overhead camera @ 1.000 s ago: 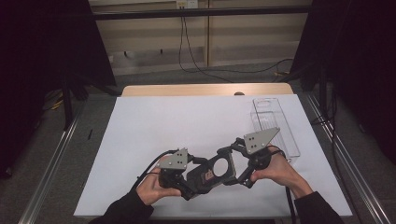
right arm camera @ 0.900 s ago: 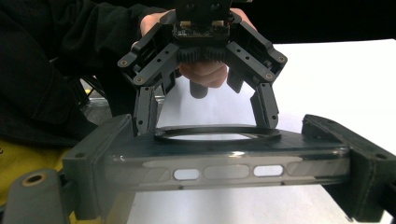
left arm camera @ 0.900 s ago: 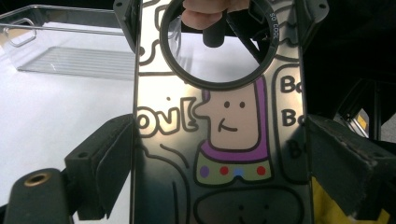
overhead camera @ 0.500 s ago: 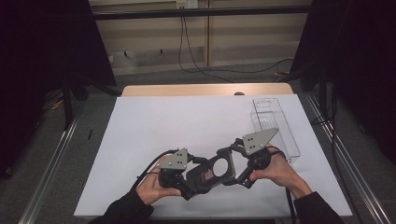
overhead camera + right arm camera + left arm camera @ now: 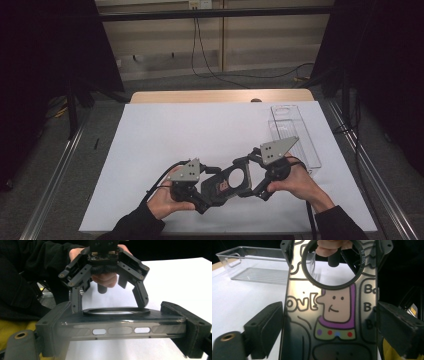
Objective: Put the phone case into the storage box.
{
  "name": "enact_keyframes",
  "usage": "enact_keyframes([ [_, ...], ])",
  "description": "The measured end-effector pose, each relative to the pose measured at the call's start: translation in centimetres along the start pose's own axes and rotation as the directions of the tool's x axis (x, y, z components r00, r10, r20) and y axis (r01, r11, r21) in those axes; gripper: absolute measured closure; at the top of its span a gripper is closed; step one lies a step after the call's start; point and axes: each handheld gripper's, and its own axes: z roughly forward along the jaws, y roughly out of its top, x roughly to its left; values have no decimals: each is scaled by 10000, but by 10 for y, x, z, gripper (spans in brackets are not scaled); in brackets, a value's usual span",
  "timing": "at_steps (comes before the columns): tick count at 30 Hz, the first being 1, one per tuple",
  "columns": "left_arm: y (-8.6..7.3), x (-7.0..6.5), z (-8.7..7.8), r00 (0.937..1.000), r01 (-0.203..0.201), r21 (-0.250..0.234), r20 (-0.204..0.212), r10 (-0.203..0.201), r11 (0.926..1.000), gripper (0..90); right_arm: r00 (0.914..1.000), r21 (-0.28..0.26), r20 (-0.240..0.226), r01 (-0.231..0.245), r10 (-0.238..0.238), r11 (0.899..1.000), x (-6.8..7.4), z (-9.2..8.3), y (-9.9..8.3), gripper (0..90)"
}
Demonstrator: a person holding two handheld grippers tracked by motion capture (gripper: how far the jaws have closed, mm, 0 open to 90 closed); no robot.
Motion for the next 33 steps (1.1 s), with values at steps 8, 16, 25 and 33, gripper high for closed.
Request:
enact_keyframes([
  [8,-1,2,-4,9982,55,-285,-603,-72,9996,39,9987,-267,498,-62,76,9996,-2,-11,0,118],
  [16,0,2,-9,9919,-16,-467,-1273,-43,9989,27,9967,-571,723,-315,356,9979,-3,-18,-2,118],
  [25,-1,6,-20,9787,239,-760,-2015,-389,9968,19,9883,-710,1391,-533,628,9961,-5,-24,-4,117],
  [33,-3,6,-27,9685,294,-902,-2437,-506,9955,21,9698,-946,2236,-776,972,9925,-5,-28,-5,117],
])
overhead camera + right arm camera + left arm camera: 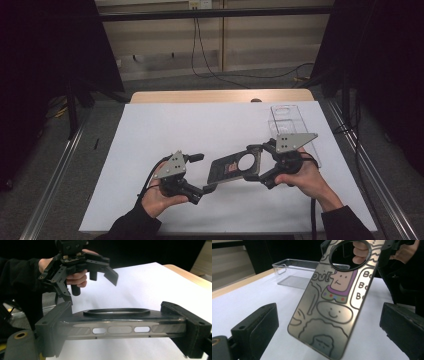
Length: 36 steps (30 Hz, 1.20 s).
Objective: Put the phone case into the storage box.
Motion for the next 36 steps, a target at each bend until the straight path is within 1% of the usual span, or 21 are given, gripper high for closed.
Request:
enact_keyframes([
  [4,-2,2,-6,9994,136,-78,-331,-139,9999,21,9995,-73,265,-189,191,9998,0,-3,0,117],
  [6,-3,2,-8,9981,137,-49,-598,-140,9999,17,9985,-55,423,-331,333,9994,-1,-4,0,117],
  [7,-3,2,-9,9966,201,-48,-796,-204,9998,17,9977,-61,516,-433,435,9990,-1,-5,0,117],
  [8,-4,3,-10,9960,250,-41,-855,-252,9997,17,9968,-45,648,-468,470,9989,-1,-5,0,117],
  [12,-6,4,-15,9903,390,-61,-1333,-395,9992,17,9929,-105,956,-704,711,9975,-3,-9,0,117],
  [14,-9,4,-18,9890,447,-65,-1412,-452,9990,18,9911,-174,1063,-792,806,9967,-3,-11,-1,116],
  [16,-13,5,-22,9860,484,-82,-1596,-490,9988,17,9895,-280,1125,-886,912,9957,-4,-13,-1,116],
  [18,-16,6,-27,9796,665,-123,-1891,-676,9977,17,9863,-320,1312,-962,996,9948,-5,-15,-1,116],
  [20,-19,7,-33,9706,765,-169,-2276,-784,9969,17,9836,-365,1422,-1067,1108,9936,-5,-17,-1,116],
  [23,-23,9,-41,9579,829,-219,-2739,-857,9963,16,9795,-401,1590,-1185,1234,9921,-7,-19,-1,116],
  [25,-25,10,-45,9512,878,-272,-2945,-919,9958,15,9769,-409,1701,-1239,1291,9914,-7,-20,-1,116],
  [27,-26,10,-48,9480,847,-260,-3056,-886,9961,15,9749,-360,1794,-1277,1321,9912,-8,-20,-1,116],
  [28,-27,9,-50,9442,865,-285,-3166,-910,9958,15,9738,-320,1846,-1293,1330,9911,-8,-21,-1,116],
  [30,-28,9,-52,9412,898,-361,-3239,-967,9953,16,9709,-281,1961,-1347,1376,9905,-8,-21,-1,117],
  [34,-31,9,-61,9342,873,-366,-3440,-945,9955,17,9638,-316,2226,-1430,1464,9892,-10,-24,1,117],
  [36,-33,9,-66,9277,928,-396,-3596,-1009,9949,17,9595,-283,2360,-1515,1539,9881,-10,-26,2,117],
])
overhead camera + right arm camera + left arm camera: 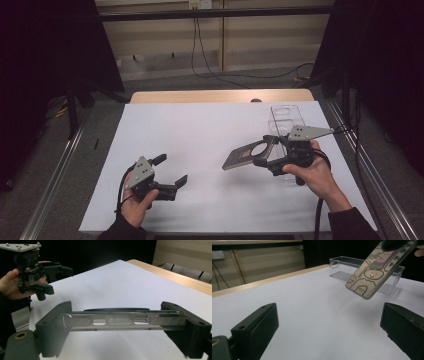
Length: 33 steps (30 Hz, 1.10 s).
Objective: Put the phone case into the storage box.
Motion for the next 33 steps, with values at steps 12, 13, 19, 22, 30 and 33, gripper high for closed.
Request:
enact_keyframes([
  [12,-16,21,-32,9865,672,-319,-1474,-712,9972,17,9968,-154,750,-280,291,9995,-8,-10,12,117],
  [13,-18,22,-34,9846,821,-381,-1519,-870,9959,18,9962,-176,807,-301,314,9994,-9,-11,14,118],
  [19,-19,22,-39,9830,733,-438,-1656,-796,9963,15,9935,-311,1047,-415,446,9987,-17,-18,22,117],
  [22,-19,20,-39,9782,659,-233,-1958,-692,9976,20,9910,-378,1239,-461,505,9982,-22,-22,28,117],
  [30,-19,20,-39,9703,667,-401,-2304,-742,9970,20,9779,-478,1973,-613,696,9970,-35,-39,39,117],
  [33,-20,24,-40,9638,761,-532,-2520,-871,9957,20,9747,-573,2111,-622,730,9964,-39,-45,43,117],
])
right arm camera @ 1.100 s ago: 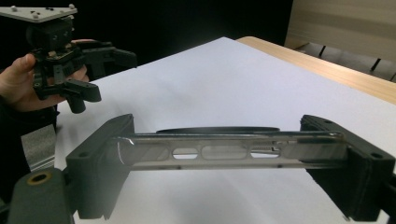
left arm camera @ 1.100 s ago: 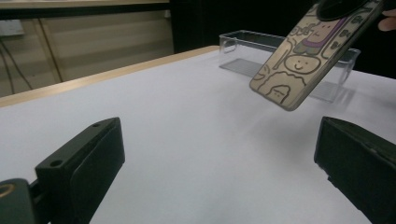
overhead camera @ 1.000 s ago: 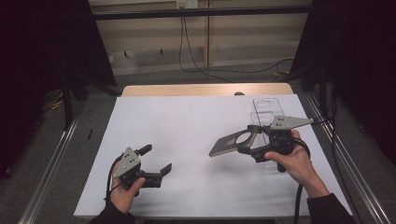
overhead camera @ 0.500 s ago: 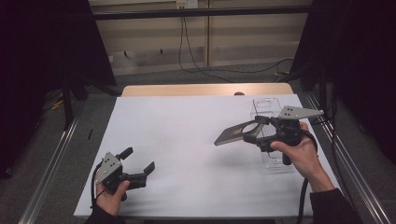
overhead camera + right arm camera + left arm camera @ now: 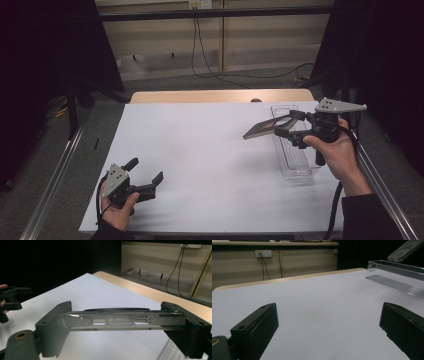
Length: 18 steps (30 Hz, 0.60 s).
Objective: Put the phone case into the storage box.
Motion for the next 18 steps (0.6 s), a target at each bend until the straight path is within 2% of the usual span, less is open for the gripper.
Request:
enact_keyframes([
  [2,-1,3,1,9998,-216,-44,-38,216,9998,22,9999,-14,150,33,-32,10000,-2,-2,3,117],
  [5,-3,5,2,10000,19,-67,56,-19,10000,23,9994,-36,358,30,-28,10000,-6,-6,8,117],
  [8,-3,4,1,10000,-27,-54,64,27,10000,23,9981,-33,616,-36,38,10000,-11,-9,12,118],
  [11,-1,6,-1,9991,-54,-173,417,61,9998,21,9963,-51,849,-155,158,9999,-18,-12,15,117],
  [14,-1,6,-3,9997,89,-170,210,-85,9998,21,9927,-25,1158,-324,325,9995,-24,-15,16,117],
  [18,-1,7,-4,10000,31,-143,50,-30,9999,21,9872,32,1513,-518,507,9987,-32,-18,17,117],
])
